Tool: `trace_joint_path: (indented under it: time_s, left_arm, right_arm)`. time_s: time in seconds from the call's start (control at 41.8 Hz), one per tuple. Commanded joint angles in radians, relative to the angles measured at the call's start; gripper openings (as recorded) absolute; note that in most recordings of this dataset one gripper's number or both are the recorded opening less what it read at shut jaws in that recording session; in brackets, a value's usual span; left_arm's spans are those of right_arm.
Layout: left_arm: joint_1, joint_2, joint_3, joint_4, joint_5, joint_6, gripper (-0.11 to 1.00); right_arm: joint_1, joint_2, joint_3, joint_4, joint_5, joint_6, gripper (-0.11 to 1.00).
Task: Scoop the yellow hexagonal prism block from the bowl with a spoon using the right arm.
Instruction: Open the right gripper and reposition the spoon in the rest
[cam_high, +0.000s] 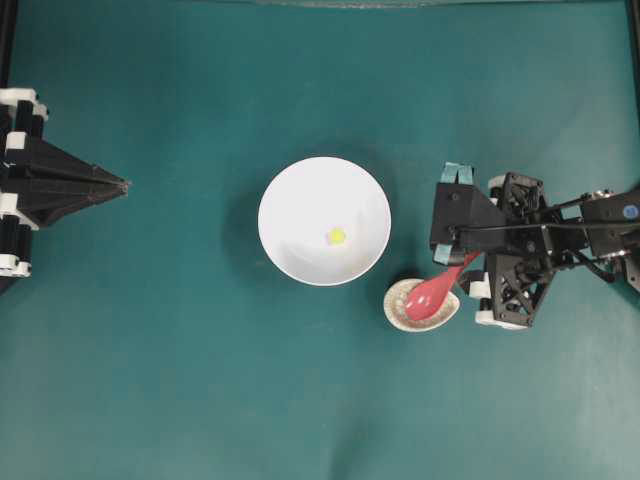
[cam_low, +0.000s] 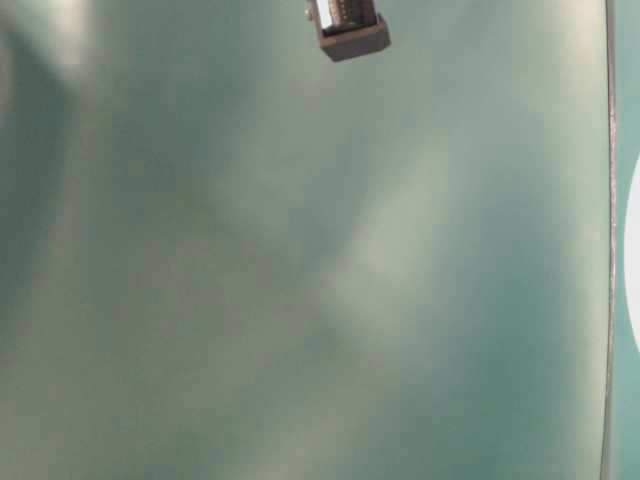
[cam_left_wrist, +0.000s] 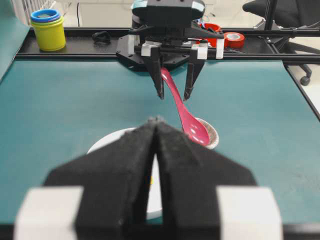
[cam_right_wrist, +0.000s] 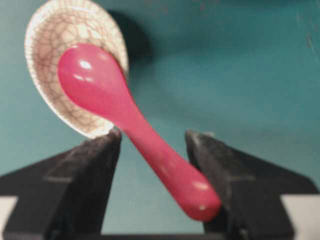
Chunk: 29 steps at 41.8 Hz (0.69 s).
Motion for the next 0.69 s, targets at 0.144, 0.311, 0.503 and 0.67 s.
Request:
trace_joint_path:
  time_s: [0.144,0.311,0.503,0.67]
  left_arm:
    - [0.0,0.005,-0.02,0.002,-0.005,0.0,0.01]
    - [0.002,0.005,-0.02,0.002,-0.005,-0.002,0.01]
    - [0.002,0.005,-0.02,0.002,-0.006,-0.002,0.01]
    - [0.0,0.003,-0.02,0.002,-0.005,-0.002,0.01]
  right_arm:
    - [0.015,-0.012,-0.038,0.002,0.002,0.002,0.57]
    - [0.025,-0.028,-0.043,0.002,0.018,0.002,0.57]
    - [0.026,-0.06,-0.043,-0.002,0.041,0.002,0.57]
    - [0.026,-0.086,-0.04,-0.005,0.049,0.0,0.57]
